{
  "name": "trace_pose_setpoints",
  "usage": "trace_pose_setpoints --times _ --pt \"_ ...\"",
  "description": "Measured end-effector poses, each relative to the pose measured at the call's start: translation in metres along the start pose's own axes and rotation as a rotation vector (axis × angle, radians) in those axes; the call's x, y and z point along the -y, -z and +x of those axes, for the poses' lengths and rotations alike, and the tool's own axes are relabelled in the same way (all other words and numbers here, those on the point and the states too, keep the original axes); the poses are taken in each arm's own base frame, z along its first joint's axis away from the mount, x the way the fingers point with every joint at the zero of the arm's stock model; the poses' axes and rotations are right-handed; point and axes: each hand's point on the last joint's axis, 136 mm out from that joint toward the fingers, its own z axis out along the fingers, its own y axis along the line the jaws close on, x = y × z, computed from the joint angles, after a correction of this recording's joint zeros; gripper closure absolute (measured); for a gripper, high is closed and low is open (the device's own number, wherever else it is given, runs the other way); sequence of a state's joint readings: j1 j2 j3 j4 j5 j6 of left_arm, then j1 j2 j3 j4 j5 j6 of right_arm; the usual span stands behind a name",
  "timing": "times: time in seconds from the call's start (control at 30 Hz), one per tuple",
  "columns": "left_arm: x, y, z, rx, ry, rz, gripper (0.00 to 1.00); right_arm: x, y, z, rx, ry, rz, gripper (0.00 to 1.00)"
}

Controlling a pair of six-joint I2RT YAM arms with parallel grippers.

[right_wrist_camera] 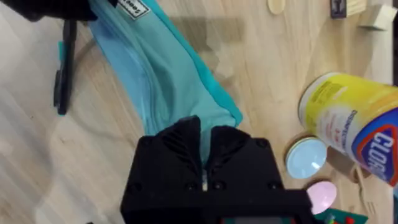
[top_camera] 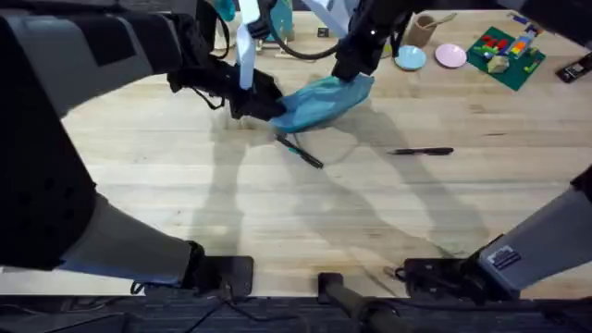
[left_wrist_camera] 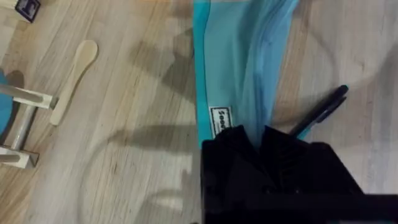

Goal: Unzip the bag, pick up the pens from the table one at a time and place them inside, then zip the bag closed.

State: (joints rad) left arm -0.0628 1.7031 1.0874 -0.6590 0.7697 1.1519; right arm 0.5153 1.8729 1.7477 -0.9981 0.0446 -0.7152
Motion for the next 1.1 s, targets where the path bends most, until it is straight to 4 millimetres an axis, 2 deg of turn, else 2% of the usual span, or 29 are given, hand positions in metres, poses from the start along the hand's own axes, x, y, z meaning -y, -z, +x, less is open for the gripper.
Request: trace_pose_setpoints --times 0.53,0.83,1.1 --pt "-0.001 0.001 0.005 -0.023 0.007 -0.007 0.958 0.002 0.004 -0.031 0.076 0.061 0.068 0.968" --pt "-0.001 0.001 0.007 -0.036 0.010 -0.010 0.958 -0.004 0.017 -0.045 0.123 0.085 0.089 0.968" --pt "-0.001 0.001 0.008 -0.038 0.010 -0.011 0.958 -0.004 0.018 -0.048 0.132 0.088 0.092 0.968"
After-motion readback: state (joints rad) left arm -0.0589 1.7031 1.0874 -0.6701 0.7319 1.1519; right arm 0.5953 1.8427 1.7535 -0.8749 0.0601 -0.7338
